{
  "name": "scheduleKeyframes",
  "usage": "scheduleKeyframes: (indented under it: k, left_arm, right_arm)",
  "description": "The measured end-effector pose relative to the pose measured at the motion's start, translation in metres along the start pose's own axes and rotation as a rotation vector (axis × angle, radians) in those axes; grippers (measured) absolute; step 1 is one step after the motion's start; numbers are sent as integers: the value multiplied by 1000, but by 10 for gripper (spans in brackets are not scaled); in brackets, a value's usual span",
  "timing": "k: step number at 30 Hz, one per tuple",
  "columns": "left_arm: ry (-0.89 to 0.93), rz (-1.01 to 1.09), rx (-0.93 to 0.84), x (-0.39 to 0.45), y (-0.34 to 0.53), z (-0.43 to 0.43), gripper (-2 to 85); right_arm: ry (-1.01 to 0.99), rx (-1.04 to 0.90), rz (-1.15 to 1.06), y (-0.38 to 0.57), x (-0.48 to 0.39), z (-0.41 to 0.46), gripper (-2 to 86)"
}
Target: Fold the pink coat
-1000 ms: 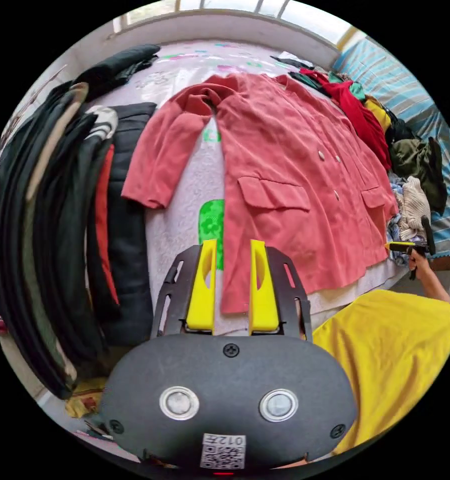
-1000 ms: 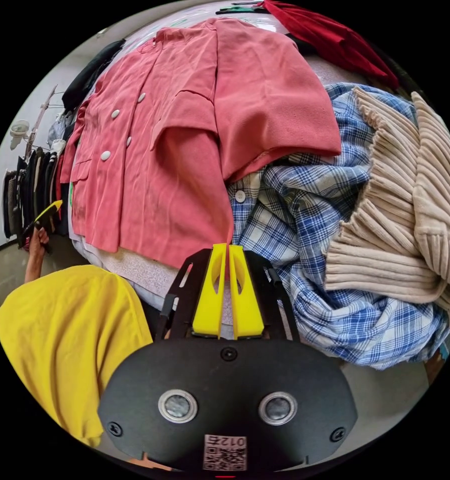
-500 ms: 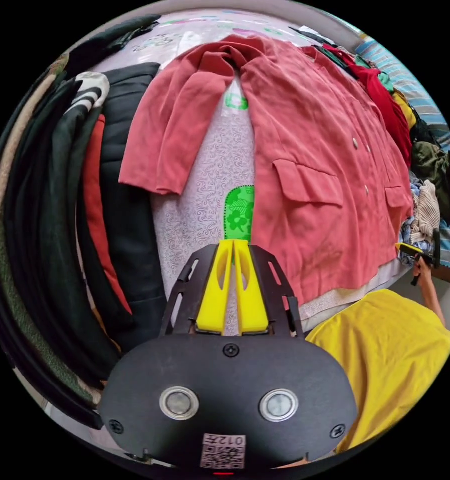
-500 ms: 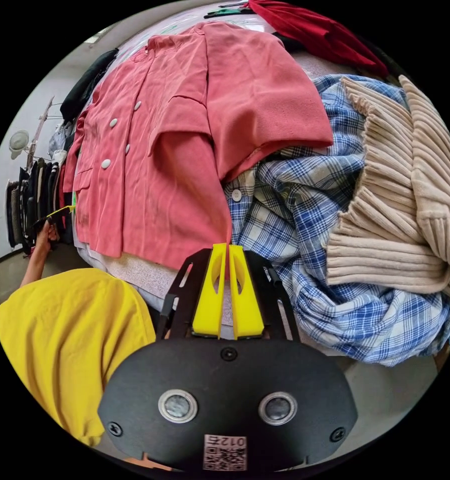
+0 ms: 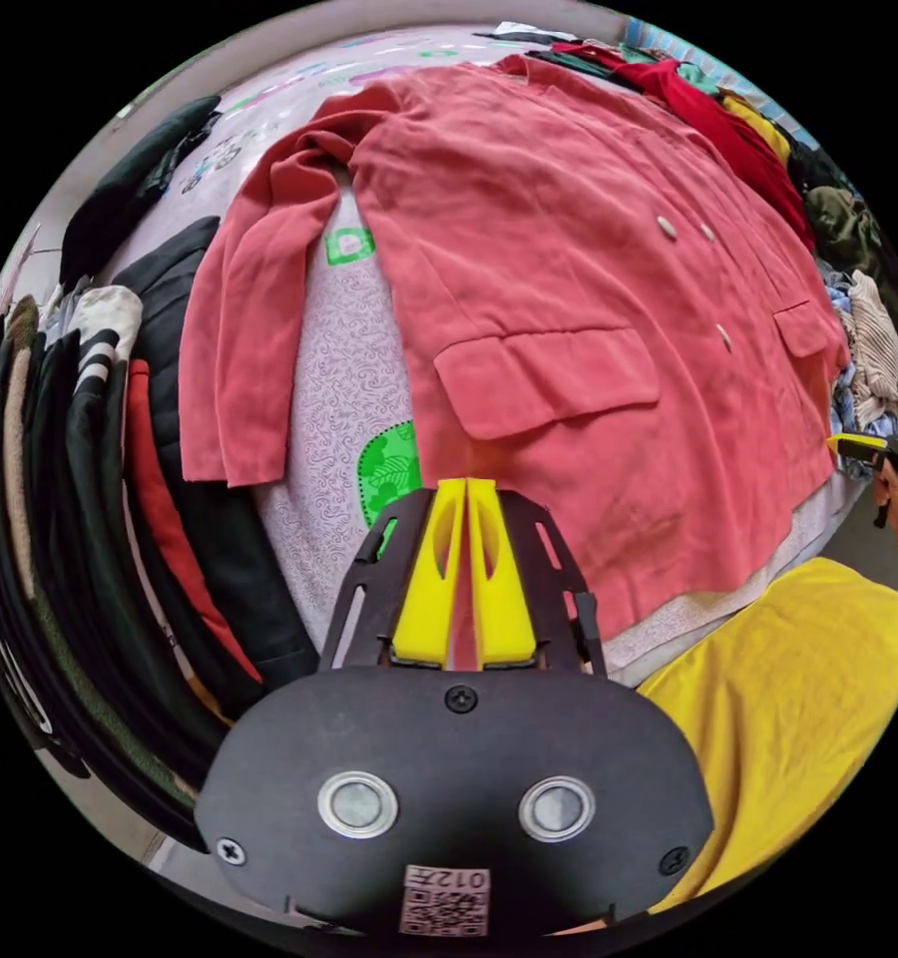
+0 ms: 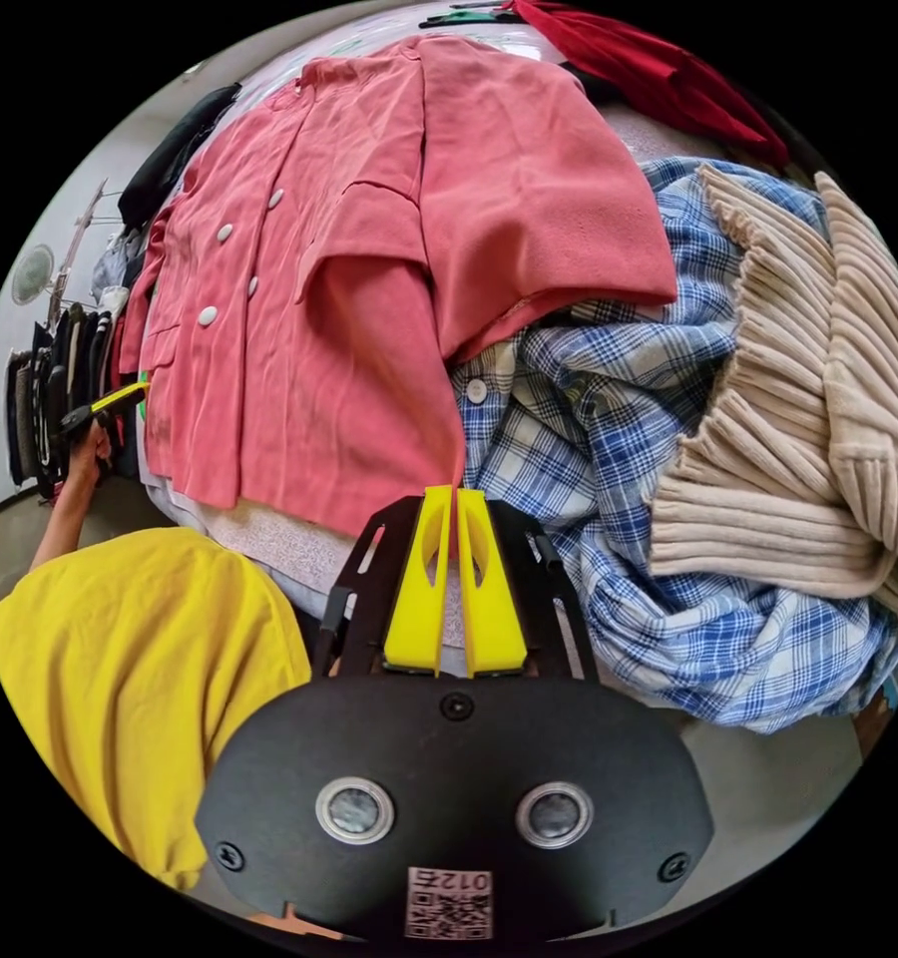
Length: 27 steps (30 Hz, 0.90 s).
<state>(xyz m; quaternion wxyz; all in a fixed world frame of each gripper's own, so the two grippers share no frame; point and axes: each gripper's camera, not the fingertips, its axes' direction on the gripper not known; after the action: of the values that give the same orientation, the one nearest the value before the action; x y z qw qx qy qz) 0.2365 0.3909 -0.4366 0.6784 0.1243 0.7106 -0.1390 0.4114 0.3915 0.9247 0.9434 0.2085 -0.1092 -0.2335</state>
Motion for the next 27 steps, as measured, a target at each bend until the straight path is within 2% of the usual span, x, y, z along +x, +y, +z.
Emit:
scheduleKeyframes:
  k: [3,5,9,11,13,15,17,19,21,23,27]
  left_arm:
    - [-28,22,3,1,0,0,2]
    - [-62,-39,3,-16,6,0,1]
    - [67,-167,22,-63,25,3,3]
    - [129,-151,71,-73,32,-3,6]
    - [151,-85,102,-67,30,-11,8]
    - [116,-43,105,-57,23,-15,13]
    - [68,7,91,-45,9,-11,18]
    - [25,25,46,-40,-4,1,19]
    - [19,40,-10,-40,-14,15,13]
    - [10,56,-50,-44,-19,27,5]
    - [61,46,-36,-65,-15,27,1]
  right_arm:
    - [-7,5,8,2,1,6,3]
    - [-9,5,9,2,1,9,3]
    - [-11,0,8,2,0,19,6]
    - [-9,-12,9,3,0,20,8]
    - [63,-27,25,9,-3,17,9]
    - [298,28,24,23,-16,7,8]
    - [397,118,-3,31,-36,-1,4]
    - [321,194,-85,28,-65,-6,3]
    - [143,212,-212,5,-111,5,4]
    - [55,205,-274,-19,-144,20,5]
    - [48,205,-284,-76,-191,48,14]
